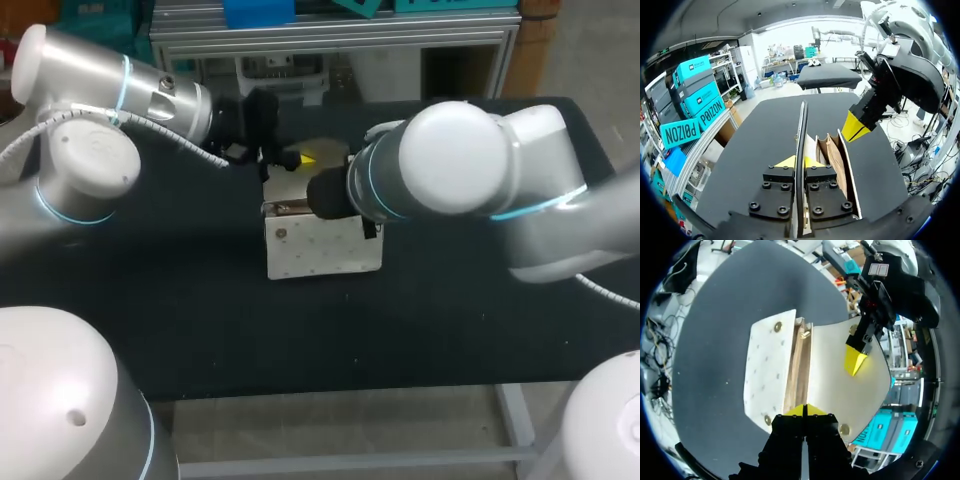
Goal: Pick up the bag, open it, inspect its contents, close it, and place it on the opposite side
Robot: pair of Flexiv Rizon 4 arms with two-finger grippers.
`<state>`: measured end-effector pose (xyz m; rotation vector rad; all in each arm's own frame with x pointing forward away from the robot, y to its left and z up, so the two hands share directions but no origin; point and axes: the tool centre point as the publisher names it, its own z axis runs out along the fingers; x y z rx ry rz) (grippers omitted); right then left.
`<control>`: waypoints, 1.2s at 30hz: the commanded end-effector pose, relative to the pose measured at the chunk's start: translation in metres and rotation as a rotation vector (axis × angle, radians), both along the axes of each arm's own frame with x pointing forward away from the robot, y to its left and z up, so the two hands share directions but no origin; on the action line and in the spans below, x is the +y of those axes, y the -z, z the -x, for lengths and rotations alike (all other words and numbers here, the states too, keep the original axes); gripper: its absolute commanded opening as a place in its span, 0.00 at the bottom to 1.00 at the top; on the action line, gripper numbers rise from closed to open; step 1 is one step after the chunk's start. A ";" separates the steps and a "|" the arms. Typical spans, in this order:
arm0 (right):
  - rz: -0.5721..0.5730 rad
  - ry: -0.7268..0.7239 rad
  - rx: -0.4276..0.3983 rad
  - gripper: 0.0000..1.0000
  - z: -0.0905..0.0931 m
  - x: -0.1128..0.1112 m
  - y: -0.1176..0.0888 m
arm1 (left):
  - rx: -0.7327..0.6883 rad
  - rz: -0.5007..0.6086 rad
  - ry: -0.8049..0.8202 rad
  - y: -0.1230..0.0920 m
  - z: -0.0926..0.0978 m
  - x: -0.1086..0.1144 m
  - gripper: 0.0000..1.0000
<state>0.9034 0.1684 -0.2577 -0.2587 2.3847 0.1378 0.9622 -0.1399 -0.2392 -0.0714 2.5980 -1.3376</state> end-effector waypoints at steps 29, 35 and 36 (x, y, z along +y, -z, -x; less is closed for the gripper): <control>0.025 0.037 -0.103 0.00 0.029 -0.026 0.081 | 0.104 -0.048 0.064 0.098 -0.070 -0.012 0.00; 0.048 0.078 -0.134 0.00 0.035 -0.021 0.096 | 0.127 -0.046 0.055 0.104 -0.071 -0.012 0.00; 0.051 0.085 -0.141 0.00 0.037 -0.019 0.098 | 0.137 -0.044 0.053 0.105 -0.071 -0.012 0.00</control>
